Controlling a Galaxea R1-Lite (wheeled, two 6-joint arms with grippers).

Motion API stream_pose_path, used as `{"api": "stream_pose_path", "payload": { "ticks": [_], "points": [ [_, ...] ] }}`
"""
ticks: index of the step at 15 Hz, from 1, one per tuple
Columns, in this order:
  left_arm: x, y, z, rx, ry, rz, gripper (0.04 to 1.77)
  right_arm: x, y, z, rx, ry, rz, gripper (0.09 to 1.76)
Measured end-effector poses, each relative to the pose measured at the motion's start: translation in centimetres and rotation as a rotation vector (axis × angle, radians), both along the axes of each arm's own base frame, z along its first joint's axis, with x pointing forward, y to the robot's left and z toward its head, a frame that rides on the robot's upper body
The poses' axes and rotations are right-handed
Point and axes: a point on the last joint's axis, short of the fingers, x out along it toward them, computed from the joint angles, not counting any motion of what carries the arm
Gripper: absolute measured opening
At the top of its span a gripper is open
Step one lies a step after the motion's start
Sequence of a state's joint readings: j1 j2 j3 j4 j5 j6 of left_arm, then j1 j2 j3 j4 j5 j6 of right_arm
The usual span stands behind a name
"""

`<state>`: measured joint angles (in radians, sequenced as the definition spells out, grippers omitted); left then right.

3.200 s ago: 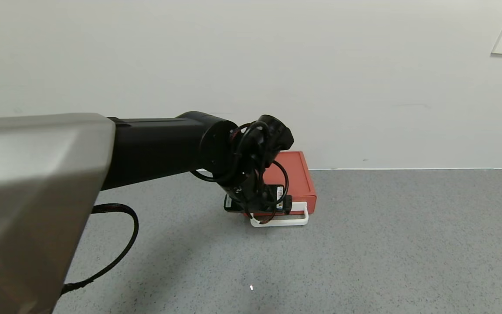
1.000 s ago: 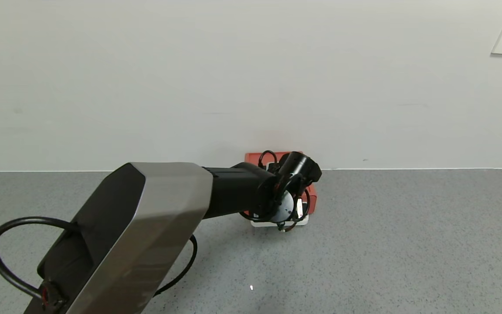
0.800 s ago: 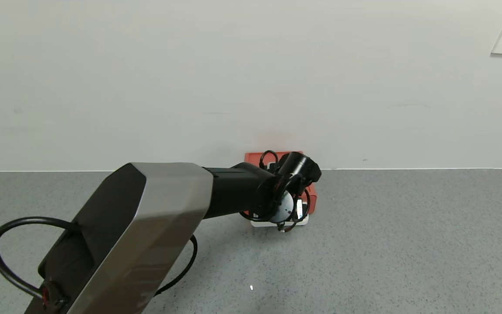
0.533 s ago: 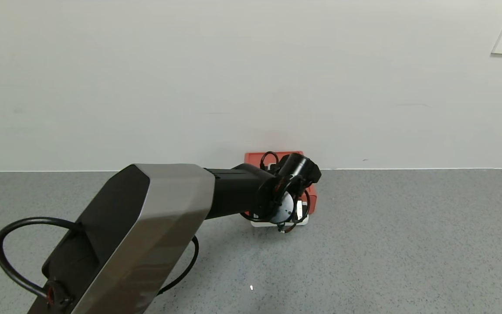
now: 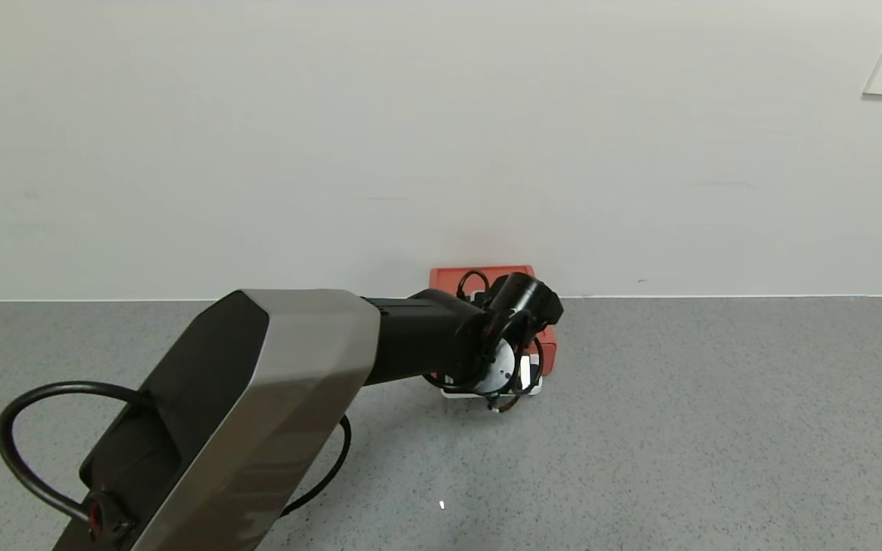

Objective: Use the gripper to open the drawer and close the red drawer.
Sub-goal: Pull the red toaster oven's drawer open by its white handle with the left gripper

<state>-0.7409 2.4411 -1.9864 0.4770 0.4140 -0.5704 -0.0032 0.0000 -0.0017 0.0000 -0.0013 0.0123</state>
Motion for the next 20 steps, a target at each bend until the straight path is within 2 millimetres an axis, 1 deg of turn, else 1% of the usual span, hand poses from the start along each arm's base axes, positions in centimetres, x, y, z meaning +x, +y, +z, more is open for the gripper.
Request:
{"api": "stream_pose_path", "payload": {
  "ticks": [10,17,20],
  "points": [
    [-0.8,0.1,-0.1,-0.016,0.083,-0.002,1.75,0.0,0.0,0.0,0.000,0.000,-0.001,1.71],
    [-2.4,0.0,0.1,0.007,0.166,-0.007,1.75,0.0,0.0,0.0,0.000,0.000,-0.001,1.71],
    [-3.1,-0.1,0.2,-0.017,0.223,-0.013,1.75,0.0,0.0,0.0,0.000,0.000,-0.001,1.71]
  ]
}}
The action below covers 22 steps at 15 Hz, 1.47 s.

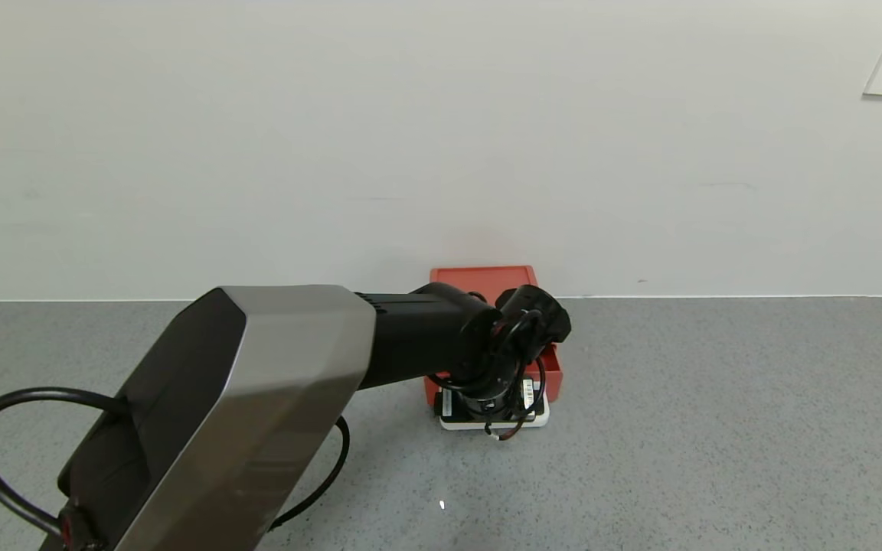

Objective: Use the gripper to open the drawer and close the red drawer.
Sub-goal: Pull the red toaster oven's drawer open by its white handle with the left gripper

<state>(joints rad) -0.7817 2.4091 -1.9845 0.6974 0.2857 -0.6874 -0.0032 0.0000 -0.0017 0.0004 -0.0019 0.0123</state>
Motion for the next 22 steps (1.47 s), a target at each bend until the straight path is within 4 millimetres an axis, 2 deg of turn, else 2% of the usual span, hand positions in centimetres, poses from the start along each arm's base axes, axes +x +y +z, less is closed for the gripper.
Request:
{"api": "stream_pose_path", "payload": {
  "ticks": [11,22],
  "points": [
    [-2.0,-0.2,0.3,-0.031,0.113,0.057,1.75,0.0,0.0,0.0,0.000,0.000,-0.002,1.71],
    [-4.5,-0.8,0.0,0.007,0.185,0.033,1.75,0.0,0.0,0.0,0.000,0.000,-0.003,1.71]
  ]
}}
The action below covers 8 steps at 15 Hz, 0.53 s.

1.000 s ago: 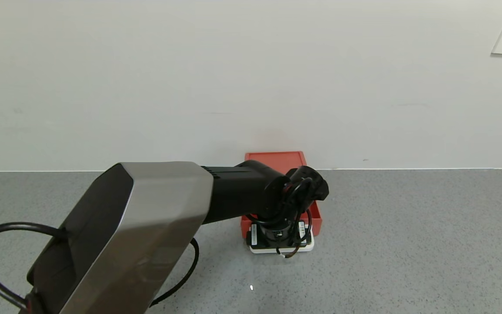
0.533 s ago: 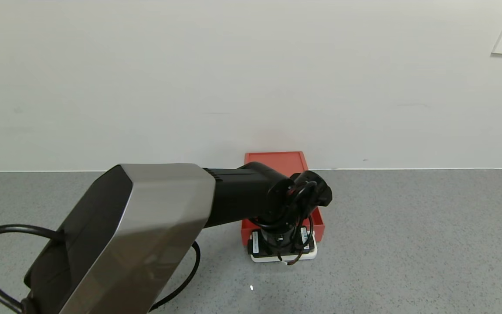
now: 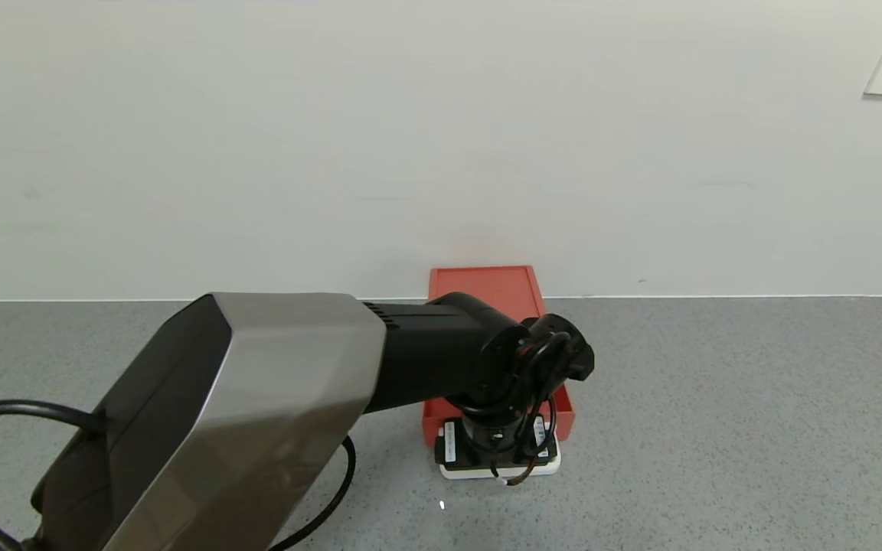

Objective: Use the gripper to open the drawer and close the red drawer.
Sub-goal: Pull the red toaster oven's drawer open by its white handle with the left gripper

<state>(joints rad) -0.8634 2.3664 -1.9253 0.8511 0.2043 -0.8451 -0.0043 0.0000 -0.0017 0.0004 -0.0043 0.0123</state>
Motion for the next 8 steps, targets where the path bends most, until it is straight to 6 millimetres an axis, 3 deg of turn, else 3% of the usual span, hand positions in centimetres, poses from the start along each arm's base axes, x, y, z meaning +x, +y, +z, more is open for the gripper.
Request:
{"api": "stream_pose_path", "payload": {
  "ticks": [8],
  "points": [
    [-0.89,0.15,0.33,-0.009,0.026,0.003,1.75,0.00,0.00,0.00,0.000,0.000,-0.001,1.71]
  ]
}}
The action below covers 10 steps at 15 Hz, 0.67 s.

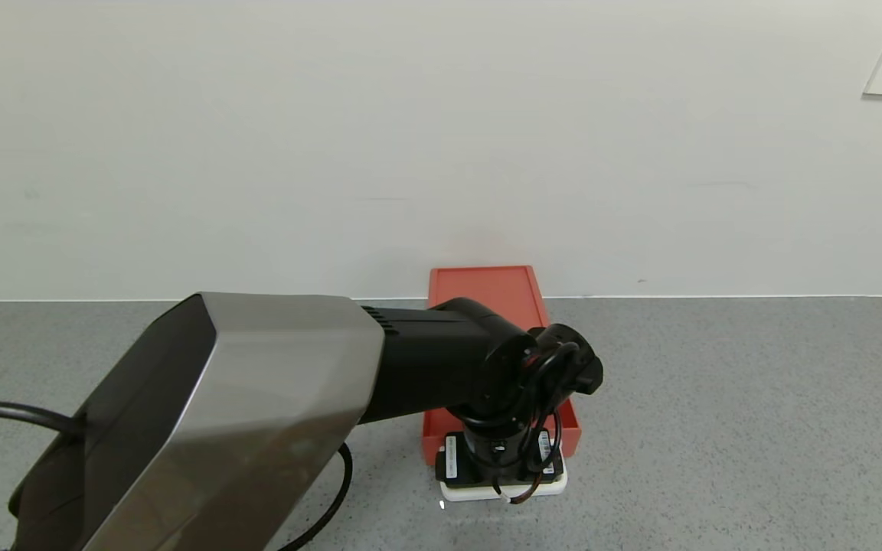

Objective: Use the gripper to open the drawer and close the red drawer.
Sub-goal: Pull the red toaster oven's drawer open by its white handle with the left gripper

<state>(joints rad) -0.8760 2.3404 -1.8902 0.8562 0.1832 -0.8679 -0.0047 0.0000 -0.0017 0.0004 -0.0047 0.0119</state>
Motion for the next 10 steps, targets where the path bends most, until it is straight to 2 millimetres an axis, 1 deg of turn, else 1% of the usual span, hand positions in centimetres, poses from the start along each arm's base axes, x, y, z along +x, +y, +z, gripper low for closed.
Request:
{"api": "stream_pose_path", "payload": {
  "ticks": [4,6,10],
  "points": [
    [-0.25,0.11,0.29,0.002,0.005,-0.003,1.75,0.00,0.00,-0.01,0.000,0.001,0.000,1.71],
    [-0.43,0.24,0.24,0.004,0.038,-0.008,1.75,0.00,0.00,-0.01,0.000,0.001,0.001,1.71],
    [-0.45,0.22,0.20,-0.001,0.046,-0.011,1.75,0.00,0.00,-0.01,0.000,0.001,0.001,1.71]
  ]
}}
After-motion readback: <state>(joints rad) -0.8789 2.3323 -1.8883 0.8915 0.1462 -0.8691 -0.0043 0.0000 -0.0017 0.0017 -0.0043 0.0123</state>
